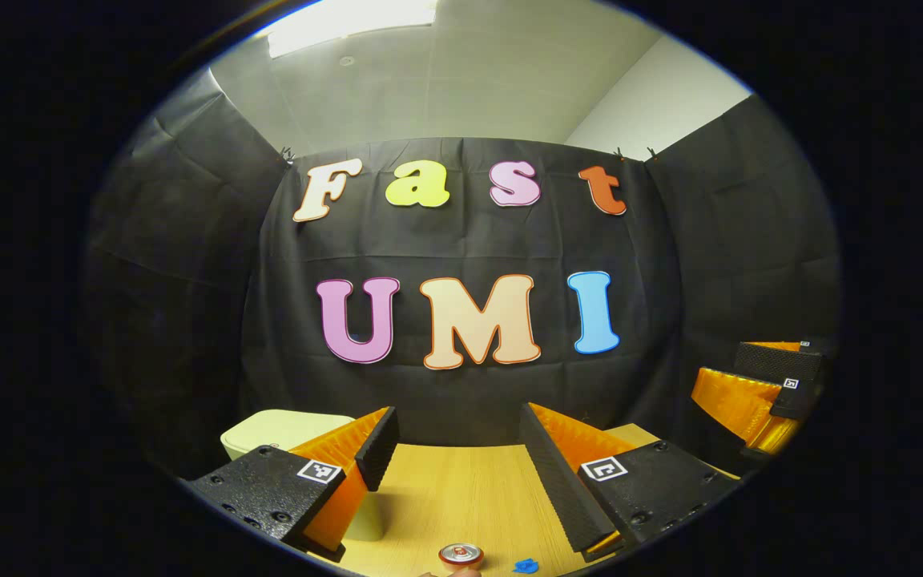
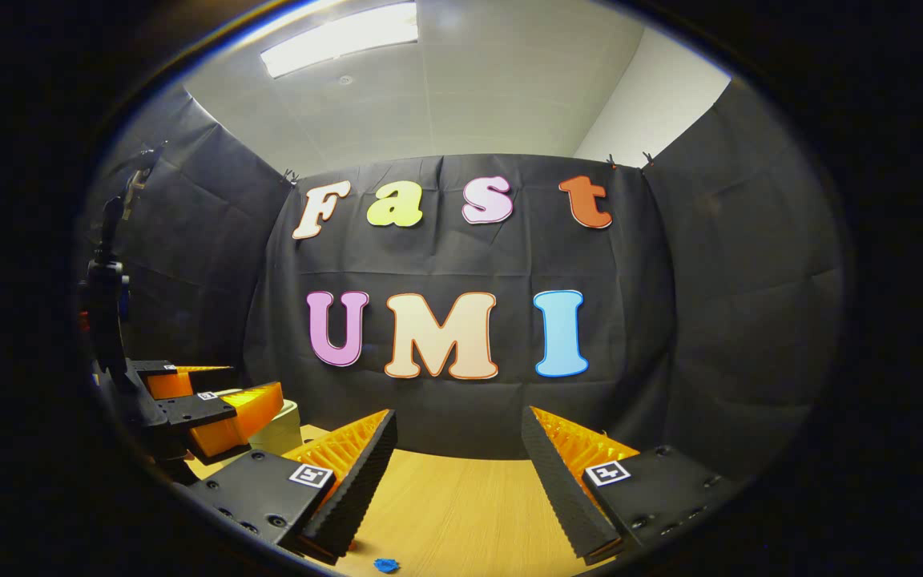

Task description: Press the lid of the desktop garbage bin to open it, pick up the crumpled paper on the desktop and throw it into the bin, then pick up the pop can on the desktop and drop it into the bin, and finally close the garbage bin lid.

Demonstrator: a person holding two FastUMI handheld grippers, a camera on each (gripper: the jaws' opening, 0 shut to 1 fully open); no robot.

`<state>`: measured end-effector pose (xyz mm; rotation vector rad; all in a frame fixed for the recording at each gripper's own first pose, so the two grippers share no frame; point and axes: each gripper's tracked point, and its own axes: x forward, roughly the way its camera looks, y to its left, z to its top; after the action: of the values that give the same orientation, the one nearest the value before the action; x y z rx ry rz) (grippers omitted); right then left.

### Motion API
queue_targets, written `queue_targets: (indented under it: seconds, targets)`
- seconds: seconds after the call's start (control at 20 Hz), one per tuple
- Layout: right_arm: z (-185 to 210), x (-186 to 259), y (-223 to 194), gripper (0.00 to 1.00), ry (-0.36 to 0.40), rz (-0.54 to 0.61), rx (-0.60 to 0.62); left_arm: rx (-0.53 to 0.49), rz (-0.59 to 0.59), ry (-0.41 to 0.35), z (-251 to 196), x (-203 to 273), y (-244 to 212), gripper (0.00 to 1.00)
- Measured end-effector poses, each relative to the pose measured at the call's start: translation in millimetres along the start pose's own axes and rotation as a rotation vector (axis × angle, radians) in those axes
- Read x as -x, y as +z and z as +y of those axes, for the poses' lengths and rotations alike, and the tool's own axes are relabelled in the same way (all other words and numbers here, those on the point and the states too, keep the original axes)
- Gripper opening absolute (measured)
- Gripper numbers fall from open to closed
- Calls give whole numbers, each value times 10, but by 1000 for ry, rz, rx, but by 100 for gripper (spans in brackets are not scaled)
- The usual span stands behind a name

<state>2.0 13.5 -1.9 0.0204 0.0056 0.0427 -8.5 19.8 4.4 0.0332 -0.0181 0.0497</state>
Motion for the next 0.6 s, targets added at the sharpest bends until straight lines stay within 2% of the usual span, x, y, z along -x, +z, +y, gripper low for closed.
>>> queue_targets:
  seconds: [0.6]
  targets:
    - [-32, 13, -39, 98, -10, 22, 3, -22, 23, 14, 74, -34, -107, 93]
